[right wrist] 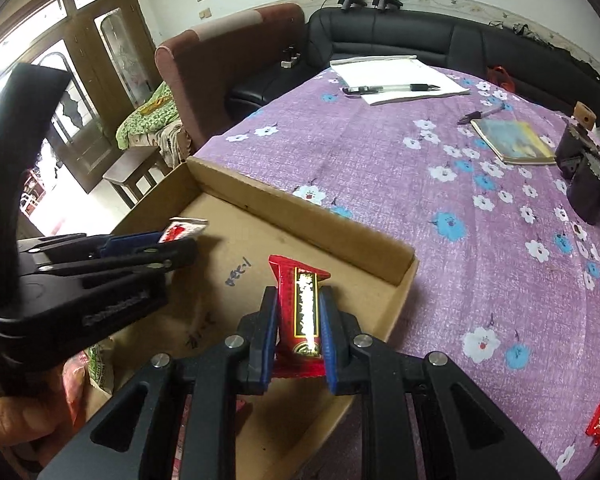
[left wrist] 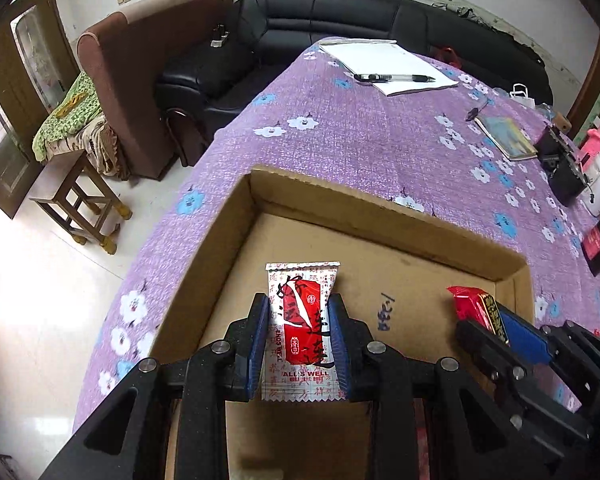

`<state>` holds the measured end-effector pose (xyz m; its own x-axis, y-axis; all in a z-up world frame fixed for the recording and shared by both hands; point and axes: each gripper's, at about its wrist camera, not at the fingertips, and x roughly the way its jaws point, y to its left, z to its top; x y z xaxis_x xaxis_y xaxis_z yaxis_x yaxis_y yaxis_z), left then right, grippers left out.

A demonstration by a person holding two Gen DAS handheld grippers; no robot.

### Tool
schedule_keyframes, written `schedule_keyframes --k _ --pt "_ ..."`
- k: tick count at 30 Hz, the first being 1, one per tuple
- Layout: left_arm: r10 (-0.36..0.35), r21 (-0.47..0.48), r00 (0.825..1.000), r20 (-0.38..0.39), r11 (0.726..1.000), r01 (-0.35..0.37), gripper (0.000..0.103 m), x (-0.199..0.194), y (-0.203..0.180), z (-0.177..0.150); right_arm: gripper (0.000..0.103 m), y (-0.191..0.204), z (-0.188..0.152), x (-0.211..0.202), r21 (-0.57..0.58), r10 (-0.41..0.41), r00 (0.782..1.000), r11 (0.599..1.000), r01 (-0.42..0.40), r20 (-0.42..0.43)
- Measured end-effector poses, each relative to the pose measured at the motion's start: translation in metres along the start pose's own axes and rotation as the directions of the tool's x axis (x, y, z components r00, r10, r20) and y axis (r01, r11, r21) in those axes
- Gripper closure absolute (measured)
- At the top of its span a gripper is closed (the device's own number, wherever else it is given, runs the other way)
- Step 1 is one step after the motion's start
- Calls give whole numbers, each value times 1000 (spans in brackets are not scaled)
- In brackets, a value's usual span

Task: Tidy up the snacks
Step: 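Open both grippers over the tray to drop the snacks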

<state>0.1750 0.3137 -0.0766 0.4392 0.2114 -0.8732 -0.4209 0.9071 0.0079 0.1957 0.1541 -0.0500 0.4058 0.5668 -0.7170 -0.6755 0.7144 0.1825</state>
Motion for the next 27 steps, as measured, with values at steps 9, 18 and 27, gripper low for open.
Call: schedule_keyframes --k 9,18,27 --pt "4 -8 1000 1 1000 -4 68 5 1 1 58 10 0 -5 -48 -31 999 998 32 24" --pt "27 -3 999 33 1000 -26 29 -9 2 -1 57 10 -5 -34 -52 -30 997 998 33 67" --pt "17 14 996 85 1000 -19 21 -40 -7 -13 41 -6 -35 -90 -23 -35 990 999 39 138"
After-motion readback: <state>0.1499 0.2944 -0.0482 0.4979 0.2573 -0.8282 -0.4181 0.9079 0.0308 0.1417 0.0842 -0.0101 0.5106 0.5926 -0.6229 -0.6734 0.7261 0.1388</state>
